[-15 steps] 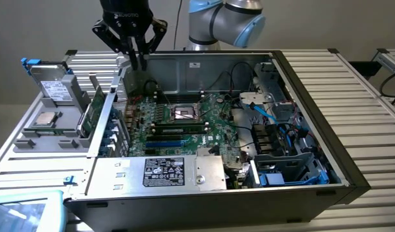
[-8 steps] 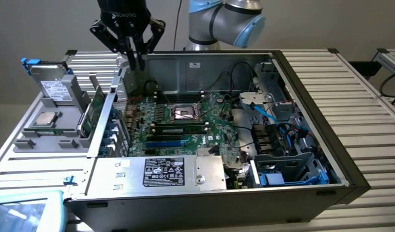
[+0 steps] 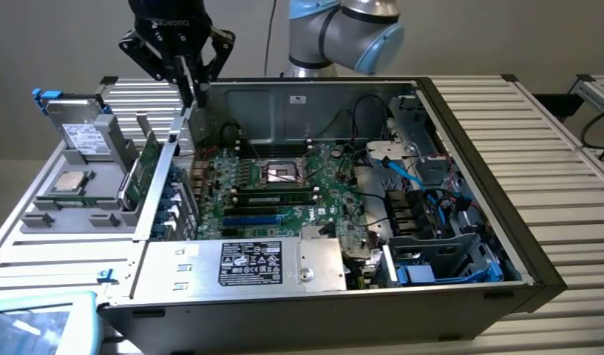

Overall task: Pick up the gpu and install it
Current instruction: 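Reach for the gpu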

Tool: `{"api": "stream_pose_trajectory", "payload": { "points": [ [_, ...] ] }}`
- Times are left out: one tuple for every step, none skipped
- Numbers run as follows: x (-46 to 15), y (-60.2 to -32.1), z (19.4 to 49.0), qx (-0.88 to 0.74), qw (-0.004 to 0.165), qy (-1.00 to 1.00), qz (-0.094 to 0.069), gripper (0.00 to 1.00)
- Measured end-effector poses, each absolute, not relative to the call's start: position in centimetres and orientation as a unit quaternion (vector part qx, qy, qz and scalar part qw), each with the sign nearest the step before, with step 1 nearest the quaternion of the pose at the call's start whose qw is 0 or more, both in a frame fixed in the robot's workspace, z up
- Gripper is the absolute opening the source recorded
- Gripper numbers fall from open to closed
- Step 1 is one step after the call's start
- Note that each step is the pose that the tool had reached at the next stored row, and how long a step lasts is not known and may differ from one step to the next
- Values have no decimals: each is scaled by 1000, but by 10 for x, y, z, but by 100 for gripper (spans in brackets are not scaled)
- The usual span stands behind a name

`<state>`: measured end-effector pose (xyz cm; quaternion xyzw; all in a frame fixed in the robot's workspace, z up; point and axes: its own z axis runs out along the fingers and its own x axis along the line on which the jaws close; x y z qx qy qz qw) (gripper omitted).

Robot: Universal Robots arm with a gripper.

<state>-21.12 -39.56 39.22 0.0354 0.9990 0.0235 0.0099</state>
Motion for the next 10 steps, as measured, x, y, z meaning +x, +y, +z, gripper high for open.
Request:
{"api": "stream_pose_trajectory", "payload": {
  "points": [
    [-216, -395, 392, 35, 10, 999, 24, 26],
    [-220, -394, 392, 35, 10, 999, 24, 26],
    [-225, -394, 392, 35, 10, 999, 24, 26],
    [-229, -393, 392, 35, 10, 999, 24, 26],
    [-234, -393, 392, 35, 10, 999, 24, 26],
    [-238, -392, 392, 35, 10, 999, 24, 26],
    [-243, -391, 392, 35, 10, 999, 24, 26],
    [-248, -391, 392, 35, 10, 999, 24, 26],
    [-252, -390, 392, 35, 10, 999, 24, 26],
    [-257, -389, 392, 35, 10, 999, 24, 26]
  ]
}}
